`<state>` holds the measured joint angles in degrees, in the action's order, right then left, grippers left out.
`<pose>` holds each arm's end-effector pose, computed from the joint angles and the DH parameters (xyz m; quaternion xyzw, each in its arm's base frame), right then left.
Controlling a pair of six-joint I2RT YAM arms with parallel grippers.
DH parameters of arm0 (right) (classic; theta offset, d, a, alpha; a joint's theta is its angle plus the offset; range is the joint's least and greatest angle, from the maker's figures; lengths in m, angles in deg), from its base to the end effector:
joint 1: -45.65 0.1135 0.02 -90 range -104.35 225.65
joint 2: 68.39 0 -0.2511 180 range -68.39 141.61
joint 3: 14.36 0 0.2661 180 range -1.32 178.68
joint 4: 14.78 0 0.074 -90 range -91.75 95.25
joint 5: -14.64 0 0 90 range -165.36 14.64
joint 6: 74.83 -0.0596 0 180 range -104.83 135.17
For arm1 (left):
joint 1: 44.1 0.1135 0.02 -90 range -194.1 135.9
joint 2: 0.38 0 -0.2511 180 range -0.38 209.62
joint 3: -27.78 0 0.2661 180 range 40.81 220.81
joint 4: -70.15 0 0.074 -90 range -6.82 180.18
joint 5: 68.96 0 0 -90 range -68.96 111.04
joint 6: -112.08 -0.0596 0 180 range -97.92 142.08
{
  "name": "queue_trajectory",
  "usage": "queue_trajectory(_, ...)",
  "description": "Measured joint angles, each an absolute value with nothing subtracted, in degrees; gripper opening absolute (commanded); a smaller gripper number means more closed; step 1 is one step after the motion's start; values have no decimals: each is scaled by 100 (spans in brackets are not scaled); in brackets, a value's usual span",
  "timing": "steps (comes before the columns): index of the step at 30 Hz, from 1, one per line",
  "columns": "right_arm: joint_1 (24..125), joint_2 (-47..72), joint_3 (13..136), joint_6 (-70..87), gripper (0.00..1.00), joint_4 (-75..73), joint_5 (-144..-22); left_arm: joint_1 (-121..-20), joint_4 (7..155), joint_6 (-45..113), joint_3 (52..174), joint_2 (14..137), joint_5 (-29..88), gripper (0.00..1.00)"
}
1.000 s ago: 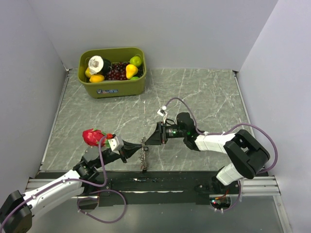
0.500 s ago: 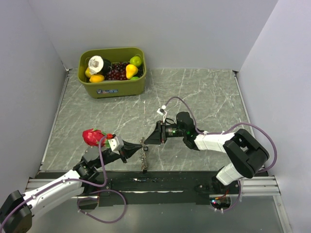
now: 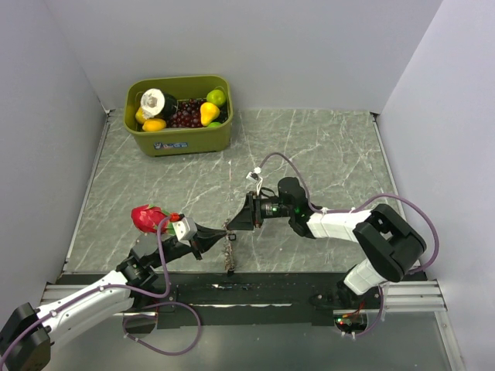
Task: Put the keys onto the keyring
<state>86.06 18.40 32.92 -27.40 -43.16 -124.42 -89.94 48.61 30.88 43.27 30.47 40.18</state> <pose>0.2161 0.2431 0.1731 -0.2504 0.7075 0.6230 0.2204 0.1187 -0.1503 0.1858 0.3265 0.5853 -0.4355 0.6010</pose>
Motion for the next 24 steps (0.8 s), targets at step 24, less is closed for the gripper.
queue_trajectory(24, 8638, 2073, 3322, -3339, 27, -5155, -13087, -9034, 4925, 3083, 4325, 2975, 3957, 1)
